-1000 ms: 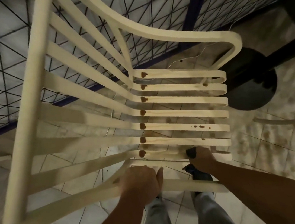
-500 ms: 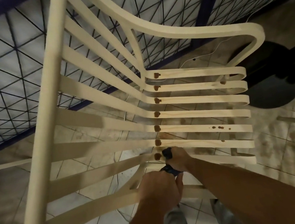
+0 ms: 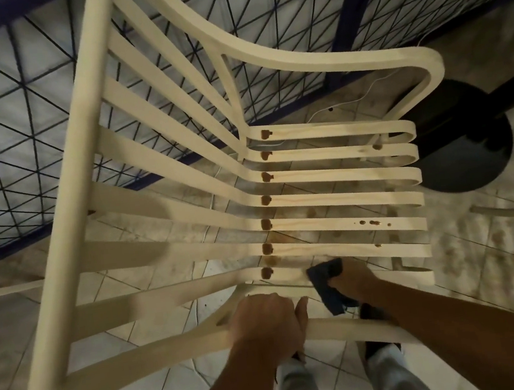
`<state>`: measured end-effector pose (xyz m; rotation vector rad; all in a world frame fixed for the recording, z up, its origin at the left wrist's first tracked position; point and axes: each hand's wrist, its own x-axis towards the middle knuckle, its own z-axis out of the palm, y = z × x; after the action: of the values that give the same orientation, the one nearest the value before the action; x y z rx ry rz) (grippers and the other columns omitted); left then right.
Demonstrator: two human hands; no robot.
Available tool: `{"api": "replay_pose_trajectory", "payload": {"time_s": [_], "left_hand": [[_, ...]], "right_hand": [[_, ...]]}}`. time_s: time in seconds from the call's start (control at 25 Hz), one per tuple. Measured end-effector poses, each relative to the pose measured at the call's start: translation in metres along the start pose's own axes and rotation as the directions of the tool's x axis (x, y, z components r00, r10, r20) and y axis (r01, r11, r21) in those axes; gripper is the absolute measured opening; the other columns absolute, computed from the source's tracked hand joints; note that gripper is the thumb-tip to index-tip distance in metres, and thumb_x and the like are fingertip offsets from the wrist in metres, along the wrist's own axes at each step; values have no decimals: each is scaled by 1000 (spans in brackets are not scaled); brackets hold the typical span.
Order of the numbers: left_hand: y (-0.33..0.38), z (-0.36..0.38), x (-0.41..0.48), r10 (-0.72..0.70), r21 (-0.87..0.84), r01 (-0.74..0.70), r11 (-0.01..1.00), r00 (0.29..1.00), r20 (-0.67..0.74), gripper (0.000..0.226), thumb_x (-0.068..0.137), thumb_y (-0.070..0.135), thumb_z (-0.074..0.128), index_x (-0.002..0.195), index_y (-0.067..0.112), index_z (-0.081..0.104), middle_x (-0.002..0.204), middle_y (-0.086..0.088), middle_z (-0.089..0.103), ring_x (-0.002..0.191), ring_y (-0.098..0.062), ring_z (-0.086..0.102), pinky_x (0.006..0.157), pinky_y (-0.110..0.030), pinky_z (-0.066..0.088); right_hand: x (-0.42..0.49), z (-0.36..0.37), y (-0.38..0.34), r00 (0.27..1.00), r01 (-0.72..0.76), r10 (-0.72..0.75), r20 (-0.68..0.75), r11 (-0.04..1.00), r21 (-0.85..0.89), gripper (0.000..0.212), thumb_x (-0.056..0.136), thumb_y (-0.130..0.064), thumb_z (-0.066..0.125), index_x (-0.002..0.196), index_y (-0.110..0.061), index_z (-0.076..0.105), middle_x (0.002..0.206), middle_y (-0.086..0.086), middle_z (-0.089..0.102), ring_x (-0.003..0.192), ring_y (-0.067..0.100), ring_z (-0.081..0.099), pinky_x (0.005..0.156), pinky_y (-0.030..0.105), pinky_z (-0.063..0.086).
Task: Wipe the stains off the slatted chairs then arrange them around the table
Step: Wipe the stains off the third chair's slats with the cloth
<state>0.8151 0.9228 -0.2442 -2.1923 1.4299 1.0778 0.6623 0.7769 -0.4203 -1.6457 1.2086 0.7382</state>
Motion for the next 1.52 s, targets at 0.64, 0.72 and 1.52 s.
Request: {"api": "replay_pose_trajectory", "payload": {"time_s": [0.64,0.72,1.52], "left_hand": [[0,3,5,-3,18,2,1000,999,40,62,106,59,16,83,19,57,77,-2,58,75,-19,58,71,-35,42],[1,3,8,-3,28,0,1000,996,84,64,107,57,15,89,16,61,81,-4,60,79,-20,60,73,-36,43],[-1,6,10,11,-22,-10,1000,997,72,60,107,56,16,85,18,57,75,-1,57,73,-17,56,71,-34,43]], "right_hand": [[27,50,-62,999,-4,13,-47,982,187,15,81,-31,71,85,-16,70,81,4,71,78,23,69,69,35,58],[29,60,-82,998,5,7,-67,986,169,18,85,-29,70,95,-14,71,88,5,71,82,22,68,64,30,54],[20,57,-75,999,23,-22,-25,998,51,20,97,-33,65,83,-20,60,75,-1,67,61,9,65,55,24,54]]}}
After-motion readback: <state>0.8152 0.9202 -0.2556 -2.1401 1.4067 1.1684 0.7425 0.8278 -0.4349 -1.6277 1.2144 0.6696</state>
